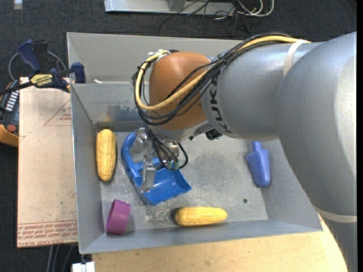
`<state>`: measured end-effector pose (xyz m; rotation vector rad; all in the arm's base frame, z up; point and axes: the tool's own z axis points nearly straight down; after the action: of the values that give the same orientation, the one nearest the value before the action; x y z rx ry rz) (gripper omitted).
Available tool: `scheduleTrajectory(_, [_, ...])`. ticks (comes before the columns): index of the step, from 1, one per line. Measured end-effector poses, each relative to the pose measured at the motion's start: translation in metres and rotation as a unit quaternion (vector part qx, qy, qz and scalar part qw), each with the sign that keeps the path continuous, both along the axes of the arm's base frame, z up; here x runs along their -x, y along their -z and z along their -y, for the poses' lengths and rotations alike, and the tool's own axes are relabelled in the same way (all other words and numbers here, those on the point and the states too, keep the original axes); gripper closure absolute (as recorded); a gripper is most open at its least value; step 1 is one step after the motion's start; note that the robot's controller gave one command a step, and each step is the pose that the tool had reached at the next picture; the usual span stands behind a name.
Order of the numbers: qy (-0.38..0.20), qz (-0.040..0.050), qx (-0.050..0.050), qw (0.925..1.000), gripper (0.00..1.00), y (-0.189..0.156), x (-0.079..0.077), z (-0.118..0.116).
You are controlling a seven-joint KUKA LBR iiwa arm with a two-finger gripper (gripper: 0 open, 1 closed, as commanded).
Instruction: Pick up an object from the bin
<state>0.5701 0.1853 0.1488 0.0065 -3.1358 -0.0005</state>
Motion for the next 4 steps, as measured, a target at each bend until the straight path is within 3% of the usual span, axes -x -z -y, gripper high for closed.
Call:
scheduleTrajectory(1, [0.002, 0.0032, -0.001, 1.0, 0.0, -0.005, -0.002, 0.001])
scheduleTrajectory(2, [-0.144, 0.0067, -0.003, 0.9895, 0.0, 0.072, 0.048, 0.064])
scheduleTrajectory(3, [-0.073, 0.0095, -0.002, 0.9973, 0.0, 0.077, 0.054, 0.062])
scheduleTrajectory(4, [-0.143, 0.0077, -0.004, 0.9896, 0.0, 0.071, 0.047, 0.064])
